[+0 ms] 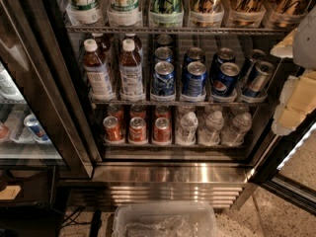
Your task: Pick orange can from top shelf of fridge
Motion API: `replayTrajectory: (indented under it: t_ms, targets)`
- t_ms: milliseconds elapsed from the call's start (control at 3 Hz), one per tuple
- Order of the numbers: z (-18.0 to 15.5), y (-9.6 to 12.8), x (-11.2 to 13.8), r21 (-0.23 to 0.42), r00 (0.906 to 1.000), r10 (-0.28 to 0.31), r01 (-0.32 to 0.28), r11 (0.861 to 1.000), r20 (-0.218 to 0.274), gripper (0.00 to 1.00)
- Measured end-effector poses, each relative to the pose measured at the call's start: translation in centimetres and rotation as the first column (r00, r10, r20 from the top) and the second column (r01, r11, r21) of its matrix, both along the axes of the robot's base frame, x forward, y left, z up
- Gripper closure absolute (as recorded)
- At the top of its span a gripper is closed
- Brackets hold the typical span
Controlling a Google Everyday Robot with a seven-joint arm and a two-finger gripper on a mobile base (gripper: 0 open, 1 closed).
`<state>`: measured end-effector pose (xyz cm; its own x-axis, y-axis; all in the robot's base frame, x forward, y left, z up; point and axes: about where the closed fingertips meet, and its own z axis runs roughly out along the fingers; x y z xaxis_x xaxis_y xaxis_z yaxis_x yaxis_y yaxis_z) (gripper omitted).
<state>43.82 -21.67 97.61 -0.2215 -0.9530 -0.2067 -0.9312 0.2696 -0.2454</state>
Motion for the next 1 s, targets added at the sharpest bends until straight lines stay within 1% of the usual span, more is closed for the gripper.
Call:
replayTrajectory:
  t_ms: [333,667,1000]
  targets:
    - [0.0,0.0,0.0,0.000,1.0000,0.000,0.000,1.000,0.000,0.00]
    - [0.3,0.4,0.0,0.031,0.9992,0.011,-0.012,0.999,0.040,0.00]
    - [0.7,2.0,-0.1,0.123,0.9917,0.020,-0.036,0.992,0.127,0.00]
